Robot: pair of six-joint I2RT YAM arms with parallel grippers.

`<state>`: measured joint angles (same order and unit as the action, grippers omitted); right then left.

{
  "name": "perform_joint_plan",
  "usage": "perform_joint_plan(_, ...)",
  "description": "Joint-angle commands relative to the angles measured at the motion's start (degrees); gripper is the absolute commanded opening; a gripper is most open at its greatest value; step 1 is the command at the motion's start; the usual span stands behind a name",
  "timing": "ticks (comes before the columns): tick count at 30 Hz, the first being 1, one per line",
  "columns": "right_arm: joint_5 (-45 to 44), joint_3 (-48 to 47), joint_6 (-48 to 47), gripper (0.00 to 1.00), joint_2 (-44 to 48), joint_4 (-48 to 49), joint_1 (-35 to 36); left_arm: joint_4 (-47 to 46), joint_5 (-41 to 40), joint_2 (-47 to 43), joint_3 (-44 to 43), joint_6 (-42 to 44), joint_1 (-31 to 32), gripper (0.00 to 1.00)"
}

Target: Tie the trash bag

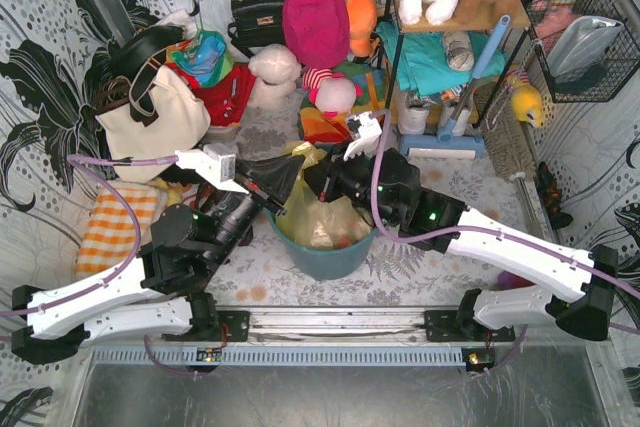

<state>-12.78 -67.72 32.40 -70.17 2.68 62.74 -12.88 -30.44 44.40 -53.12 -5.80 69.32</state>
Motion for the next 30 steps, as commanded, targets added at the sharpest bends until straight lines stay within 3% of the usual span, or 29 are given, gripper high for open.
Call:
perform_joint_plan(1, -9.59, 3.12, 2.78, 0.00, 0.23, 10.78, 3.07, -1.88, 0.03, -0.60, 0.75, -1.10, -0.41, 0.00)
perform_joint_plan(7, -18.25, 10.02, 2.07, 0.00, 0.53, 24.53, 4.28, -1.51, 0.44, -1.51, 1.35, -1.84, -0.41, 0.00)
perform_joint_plan(30, -22.45, 18.78, -11.09, 0.00, -11.85, 66.16, 7.32, 3.48, 6.35, -2.11, 0.34, -4.72, -0.41, 0.00)
